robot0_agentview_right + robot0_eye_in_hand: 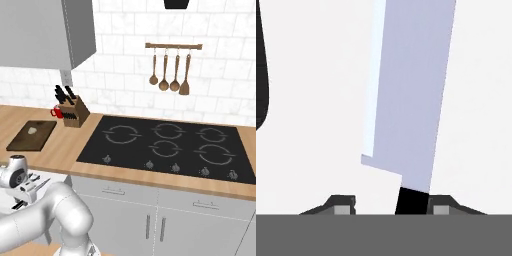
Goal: Place the appropriate cutting tool for cutting the garlic skin on the cutting board.
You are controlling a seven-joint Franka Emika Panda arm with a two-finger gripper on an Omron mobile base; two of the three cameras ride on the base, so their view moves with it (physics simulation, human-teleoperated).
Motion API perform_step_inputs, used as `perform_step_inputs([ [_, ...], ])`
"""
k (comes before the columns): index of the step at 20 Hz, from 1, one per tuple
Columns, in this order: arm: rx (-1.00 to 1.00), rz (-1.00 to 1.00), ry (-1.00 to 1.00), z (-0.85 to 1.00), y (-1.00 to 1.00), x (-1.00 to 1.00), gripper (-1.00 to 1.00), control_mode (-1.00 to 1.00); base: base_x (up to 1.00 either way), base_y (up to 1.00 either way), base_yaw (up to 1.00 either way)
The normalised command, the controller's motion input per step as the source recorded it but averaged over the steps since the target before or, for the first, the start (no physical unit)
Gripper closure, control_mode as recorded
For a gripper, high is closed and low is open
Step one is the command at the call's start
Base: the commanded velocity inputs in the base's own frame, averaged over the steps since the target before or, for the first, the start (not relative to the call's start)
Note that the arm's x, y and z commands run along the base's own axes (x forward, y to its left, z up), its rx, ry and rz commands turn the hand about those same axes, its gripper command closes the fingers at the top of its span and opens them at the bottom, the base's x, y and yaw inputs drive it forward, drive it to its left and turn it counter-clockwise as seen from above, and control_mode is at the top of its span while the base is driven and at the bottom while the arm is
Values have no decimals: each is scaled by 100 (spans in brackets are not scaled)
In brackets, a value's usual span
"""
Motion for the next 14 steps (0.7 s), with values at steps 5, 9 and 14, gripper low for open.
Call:
perform_step_inputs([
  [5, 0, -10, 0, -40, 6, -47, 100, -100, 0, 0, 0],
  [9, 0, -8, 0, -15, 0, -4, 100, -100, 0, 0, 0],
  [14, 0, -4, 3, 47, -5, -5, 100, -100, 0, 0, 0],
])
